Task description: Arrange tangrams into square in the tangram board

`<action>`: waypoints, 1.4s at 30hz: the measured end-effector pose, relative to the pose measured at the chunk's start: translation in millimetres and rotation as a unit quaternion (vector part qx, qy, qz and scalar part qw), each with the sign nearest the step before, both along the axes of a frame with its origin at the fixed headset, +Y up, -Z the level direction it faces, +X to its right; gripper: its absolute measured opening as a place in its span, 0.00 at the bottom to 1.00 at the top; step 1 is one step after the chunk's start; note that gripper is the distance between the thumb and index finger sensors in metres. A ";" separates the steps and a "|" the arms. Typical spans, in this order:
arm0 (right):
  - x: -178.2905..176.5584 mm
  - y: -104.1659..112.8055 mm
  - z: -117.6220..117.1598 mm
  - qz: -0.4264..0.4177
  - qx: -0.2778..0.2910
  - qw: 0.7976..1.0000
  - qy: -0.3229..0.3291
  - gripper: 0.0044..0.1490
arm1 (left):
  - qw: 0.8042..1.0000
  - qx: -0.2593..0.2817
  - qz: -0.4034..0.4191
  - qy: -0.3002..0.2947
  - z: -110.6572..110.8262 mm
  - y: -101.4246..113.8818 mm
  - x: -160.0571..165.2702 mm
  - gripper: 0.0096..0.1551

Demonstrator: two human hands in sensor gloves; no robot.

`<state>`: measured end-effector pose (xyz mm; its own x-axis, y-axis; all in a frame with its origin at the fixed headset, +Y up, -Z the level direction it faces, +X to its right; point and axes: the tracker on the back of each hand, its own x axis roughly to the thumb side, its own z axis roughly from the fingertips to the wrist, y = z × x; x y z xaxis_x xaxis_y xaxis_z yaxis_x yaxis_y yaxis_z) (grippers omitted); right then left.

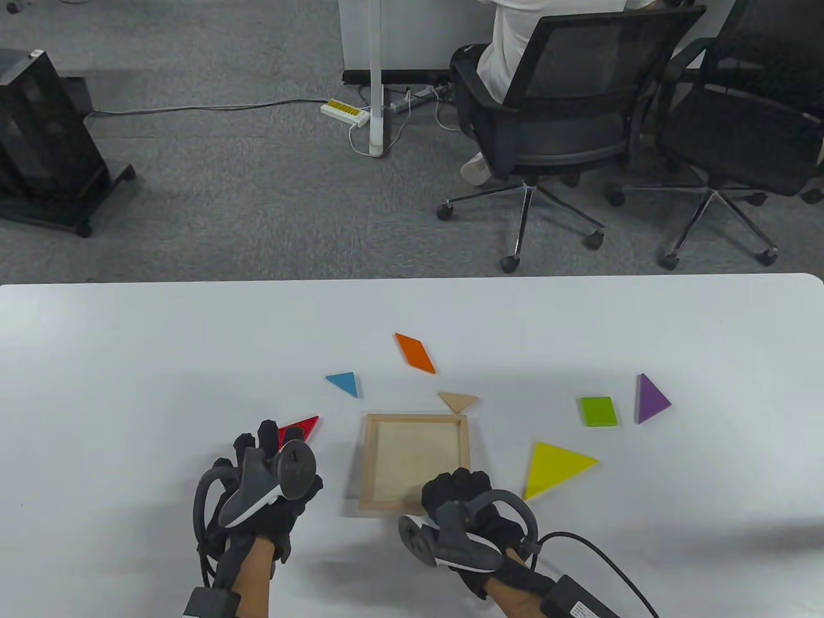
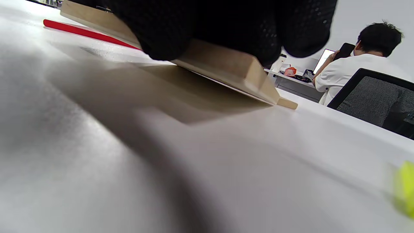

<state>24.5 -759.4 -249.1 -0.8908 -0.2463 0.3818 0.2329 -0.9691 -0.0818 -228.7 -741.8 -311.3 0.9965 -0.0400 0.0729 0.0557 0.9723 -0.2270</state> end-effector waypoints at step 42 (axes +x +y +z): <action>19.2 19.0 -14.4 -0.063 -0.063 0.995 -0.040 0.34 | 0.999 0.014 0.033 -0.017 -2.7 14.3 4.6 0.50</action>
<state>43.7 -740.4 -263.6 -0.9402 -0.0850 0.3298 0.1090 -0.9925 0.0550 -224.1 -727.5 -314.0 0.9940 0.0239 0.1064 -0.0023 0.9801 -0.1986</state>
